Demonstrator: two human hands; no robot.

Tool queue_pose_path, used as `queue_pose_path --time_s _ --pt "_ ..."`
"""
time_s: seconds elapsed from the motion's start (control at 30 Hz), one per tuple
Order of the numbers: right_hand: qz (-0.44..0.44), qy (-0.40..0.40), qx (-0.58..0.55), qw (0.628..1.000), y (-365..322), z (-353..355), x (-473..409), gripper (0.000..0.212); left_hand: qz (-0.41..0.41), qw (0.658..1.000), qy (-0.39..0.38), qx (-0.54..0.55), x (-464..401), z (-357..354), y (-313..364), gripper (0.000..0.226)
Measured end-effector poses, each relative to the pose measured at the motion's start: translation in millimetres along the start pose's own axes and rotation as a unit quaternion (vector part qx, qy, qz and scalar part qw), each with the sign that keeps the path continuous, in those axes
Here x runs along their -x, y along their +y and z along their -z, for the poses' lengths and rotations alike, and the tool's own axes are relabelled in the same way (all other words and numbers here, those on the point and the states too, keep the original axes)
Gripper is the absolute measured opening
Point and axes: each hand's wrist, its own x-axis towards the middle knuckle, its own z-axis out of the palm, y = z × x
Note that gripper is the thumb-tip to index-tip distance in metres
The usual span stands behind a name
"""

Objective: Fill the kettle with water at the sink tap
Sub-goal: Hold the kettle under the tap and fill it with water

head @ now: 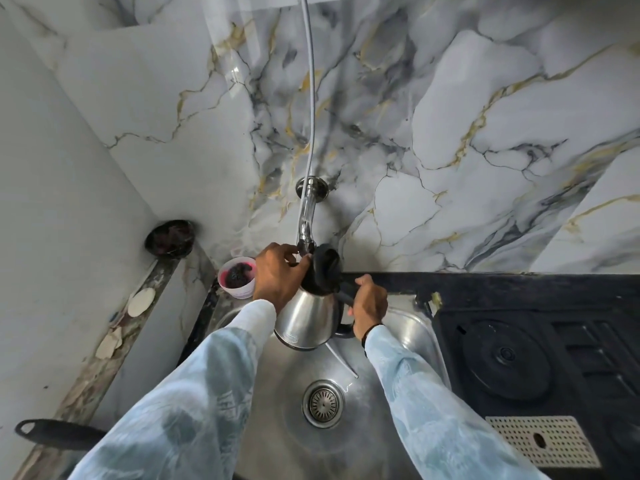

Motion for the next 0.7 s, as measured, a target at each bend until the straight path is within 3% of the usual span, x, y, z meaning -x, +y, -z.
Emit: queue_pose_path --time_s 0.53,0.7 --pt "0.055 -0.034 0.017 0.998 -6 -16 12 0.032 0.066 0.996 0.062 -0.021 -15 10 14 0.031" --pt "0.052 -0.013 0.015 0.998 -12 -3 1 0.033 0.02 0.998 0.034 -0.058 -12 -5 31 0.043"
